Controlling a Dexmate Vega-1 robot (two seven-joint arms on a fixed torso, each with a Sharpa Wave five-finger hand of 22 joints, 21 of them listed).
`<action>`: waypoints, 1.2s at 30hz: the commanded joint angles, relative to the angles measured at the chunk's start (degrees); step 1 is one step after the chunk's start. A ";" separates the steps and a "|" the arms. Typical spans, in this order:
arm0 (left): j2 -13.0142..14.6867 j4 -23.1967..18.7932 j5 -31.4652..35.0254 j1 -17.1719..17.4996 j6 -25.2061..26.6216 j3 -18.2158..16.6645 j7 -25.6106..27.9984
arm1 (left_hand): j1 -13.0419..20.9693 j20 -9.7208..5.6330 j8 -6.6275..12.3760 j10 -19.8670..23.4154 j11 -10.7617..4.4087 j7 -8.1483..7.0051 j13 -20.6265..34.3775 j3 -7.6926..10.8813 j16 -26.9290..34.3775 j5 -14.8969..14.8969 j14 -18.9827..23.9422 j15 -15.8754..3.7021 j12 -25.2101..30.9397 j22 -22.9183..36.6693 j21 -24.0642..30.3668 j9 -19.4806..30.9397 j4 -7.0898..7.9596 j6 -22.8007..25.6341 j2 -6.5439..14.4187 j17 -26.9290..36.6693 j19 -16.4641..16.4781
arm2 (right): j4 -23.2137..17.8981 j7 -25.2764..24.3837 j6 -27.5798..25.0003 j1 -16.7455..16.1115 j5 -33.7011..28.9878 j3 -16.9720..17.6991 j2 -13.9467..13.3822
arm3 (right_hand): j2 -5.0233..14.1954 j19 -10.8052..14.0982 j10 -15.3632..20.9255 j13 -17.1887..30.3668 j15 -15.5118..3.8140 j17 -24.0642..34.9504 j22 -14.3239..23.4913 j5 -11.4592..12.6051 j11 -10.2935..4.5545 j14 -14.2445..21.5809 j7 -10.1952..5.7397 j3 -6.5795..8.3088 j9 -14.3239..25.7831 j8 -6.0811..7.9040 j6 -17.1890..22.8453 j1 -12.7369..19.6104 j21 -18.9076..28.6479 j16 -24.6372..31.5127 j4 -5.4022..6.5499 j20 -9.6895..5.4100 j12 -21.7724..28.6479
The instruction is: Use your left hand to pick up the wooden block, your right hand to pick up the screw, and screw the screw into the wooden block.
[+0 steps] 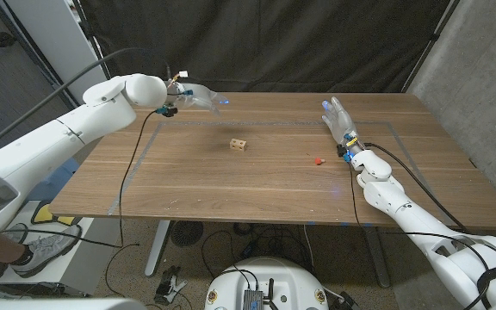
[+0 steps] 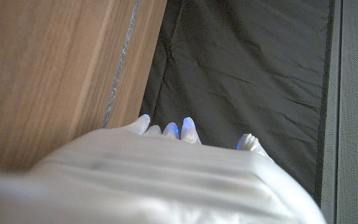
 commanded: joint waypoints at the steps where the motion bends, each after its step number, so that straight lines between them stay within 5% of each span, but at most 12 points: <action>1: -3.31 1.31 12.28 -4.76 -0.92 3.59 -7.14 | 2.00 1.29 0.15 1.47 -0.09 -0.09 0.21 -0.02 0.38 0.14 0.09 0.44 0.66 0.21 0.36 0.11 0.14 0.28 -0.88 0.08 -4.21 | 1.33 -0.19 -0.08 0.53 -0.59 -0.65 0.63 | -0.06 -0.18 0.37 0.12 0.18 0.14 0.18 0.17 0.11 -0.26 0.08 0.18 0.20 0.34 0.42 0.98 0.35 0.30 -0.48 -0.82 0.52; 14: -5.47 0.86 23.05 -5.63 -4.10 5.82 -8.95 | 3.51 2.16 0.35 2.11 0.04 0.96 0.27 -0.90 0.52 0.22 0.65 0.95 0.50 0.23 0.55 0.13 0.32 0.83 -2.82 0.10 -4.48 | 3.10 -0.06 0.41 1.26 -0.74 -0.87 1.43 | -0.51 -0.19 0.38 0.14 0.22 0.12 0.17 0.08 -0.06 -0.25 0.17 0.25 0.21 0.40 0.59 1.50 0.34 0.28 -1.05 -0.79 0.49; 22: -5.52 -0.82 28.52 -3.09 -5.63 5.04 -5.57 | 4.95 2.18 0.96 4.57 -0.13 2.31 0.38 -1.68 0.87 0.31 1.98 0.52 1.11 0.25 0.64 0.21 0.51 2.70 -3.94 0.13 -4.89 | 2.90 -0.45 0.28 1.06 -0.89 -0.92 1.39 | -0.76 -0.20 0.42 0.16 0.26 0.12 0.17 0.03 0.17 -0.23 0.16 0.28 0.22 0.42 0.67 1.80 0.33 0.28 -1.39 -0.79 0.49; 29: -5.60 -3.10 33.81 1.68 -3.04 3.61 0.40 | 5.27 2.06 0.74 6.07 -0.44 1.80 0.52 -2.57 1.07 0.25 3.31 -0.30 1.33 0.23 0.97 0.24 1.12 2.99 -4.18 0.12 -4.25 | 2.16 -1.57 -0.25 0.61 -1.32 -1.11 1.36 | -0.95 -0.85 0.60 0.17 0.35 0.12 0.18 -0.03 0.28 -0.27 0.36 0.31 0.23 0.50 0.94 2.05 0.10 0.26 -1.69 -0.81 0.54; 36: -7.22 -3.21 37.48 3.75 -0.65 3.84 0.95 | 5.06 2.06 0.89 6.52 -0.69 1.42 0.54 -3.02 1.08 0.23 3.88 -0.39 1.29 0.21 1.10 0.24 1.36 4.14 -4.29 0.10 -3.71 | 1.67 -2.16 -0.05 0.18 -1.48 -1.19 1.56 | -1.04 -0.97 0.63 0.18 0.49 0.13 0.19 -0.07 0.28 -0.33 0.52 0.34 0.24 0.49 0.99 2.17 0.10 0.24 -1.85 -0.80 0.53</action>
